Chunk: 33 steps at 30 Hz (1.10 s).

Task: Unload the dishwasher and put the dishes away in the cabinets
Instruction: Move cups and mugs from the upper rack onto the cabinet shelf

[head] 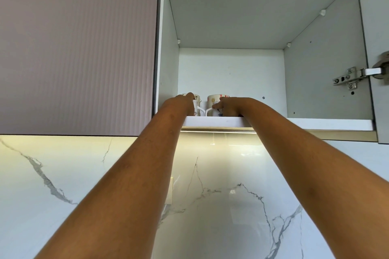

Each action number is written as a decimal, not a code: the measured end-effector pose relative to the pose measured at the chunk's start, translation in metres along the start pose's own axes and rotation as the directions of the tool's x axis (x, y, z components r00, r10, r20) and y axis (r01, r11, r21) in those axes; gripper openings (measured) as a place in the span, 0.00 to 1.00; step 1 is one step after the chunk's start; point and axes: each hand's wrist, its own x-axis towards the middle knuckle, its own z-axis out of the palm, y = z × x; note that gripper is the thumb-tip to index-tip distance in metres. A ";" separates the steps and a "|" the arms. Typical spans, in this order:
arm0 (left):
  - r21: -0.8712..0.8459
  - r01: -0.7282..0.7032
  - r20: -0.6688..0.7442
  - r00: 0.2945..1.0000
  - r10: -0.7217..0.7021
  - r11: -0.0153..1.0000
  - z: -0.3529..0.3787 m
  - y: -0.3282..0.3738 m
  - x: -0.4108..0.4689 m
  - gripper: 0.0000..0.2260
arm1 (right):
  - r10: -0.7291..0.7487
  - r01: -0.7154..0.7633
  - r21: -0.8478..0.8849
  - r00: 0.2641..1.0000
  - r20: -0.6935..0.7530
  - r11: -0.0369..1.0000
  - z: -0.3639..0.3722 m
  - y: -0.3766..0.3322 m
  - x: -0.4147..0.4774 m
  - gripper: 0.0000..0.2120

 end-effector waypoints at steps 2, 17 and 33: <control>0.006 0.003 0.000 1.000 -0.003 1.000 0.000 0.000 0.000 0.24 | 0.002 -0.002 0.007 1.000 0.003 1.000 0.000 0.001 0.002 0.25; 0.024 0.018 0.015 1.000 -0.019 1.000 -0.002 0.001 -0.001 0.24 | 0.030 -0.031 0.053 0.999 0.016 0.998 0.003 0.002 0.004 0.21; -0.002 -0.115 0.064 0.991 0.115 0.993 -0.011 0.004 -0.004 0.22 | -0.011 0.012 0.061 1.000 -0.018 0.998 0.006 0.001 0.006 0.25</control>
